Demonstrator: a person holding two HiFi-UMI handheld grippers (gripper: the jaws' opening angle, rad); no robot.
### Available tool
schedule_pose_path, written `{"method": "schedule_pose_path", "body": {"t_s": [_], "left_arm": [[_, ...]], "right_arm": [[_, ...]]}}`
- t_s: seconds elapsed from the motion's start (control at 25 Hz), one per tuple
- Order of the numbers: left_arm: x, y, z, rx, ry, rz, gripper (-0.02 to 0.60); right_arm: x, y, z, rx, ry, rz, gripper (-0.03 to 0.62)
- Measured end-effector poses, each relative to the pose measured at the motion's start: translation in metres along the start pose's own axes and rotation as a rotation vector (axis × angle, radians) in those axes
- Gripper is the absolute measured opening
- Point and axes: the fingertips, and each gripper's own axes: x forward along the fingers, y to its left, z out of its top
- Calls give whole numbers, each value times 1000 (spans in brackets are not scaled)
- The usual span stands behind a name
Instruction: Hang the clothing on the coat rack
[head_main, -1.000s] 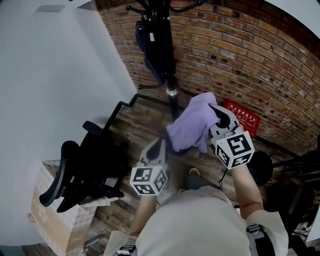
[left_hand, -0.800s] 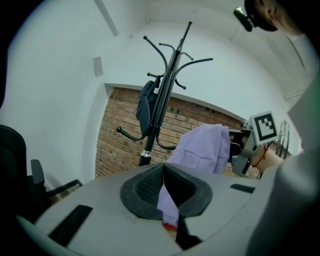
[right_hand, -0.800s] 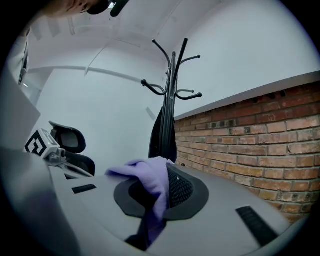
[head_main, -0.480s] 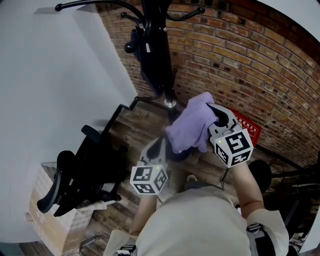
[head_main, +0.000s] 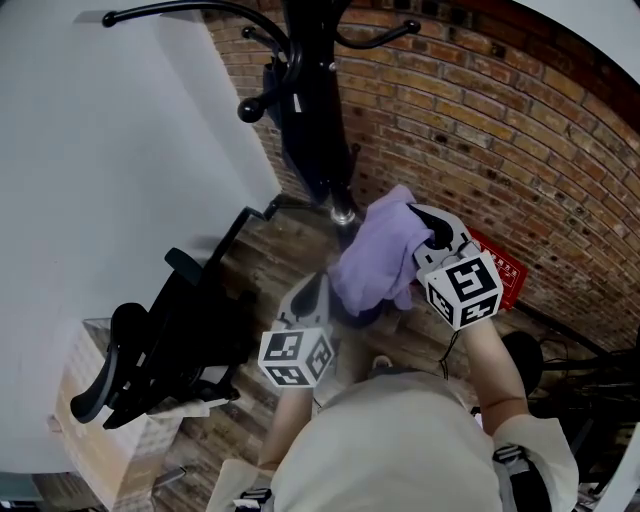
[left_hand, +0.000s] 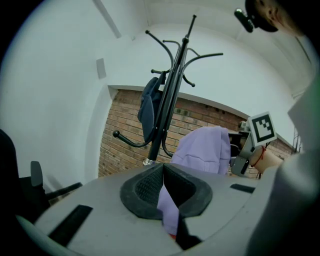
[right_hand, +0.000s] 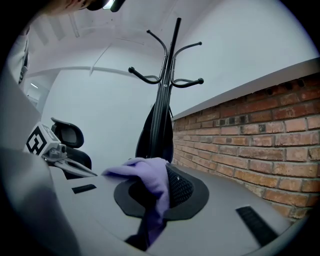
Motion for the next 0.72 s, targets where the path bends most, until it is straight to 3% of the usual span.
{"method": "schedule_pose_path", "body": {"t_s": [0.72], "left_arm": [[21,11,4,-7,-16,71,5]], "right_arm": [[40,-14,-2,-24,-5,101,15]]}}
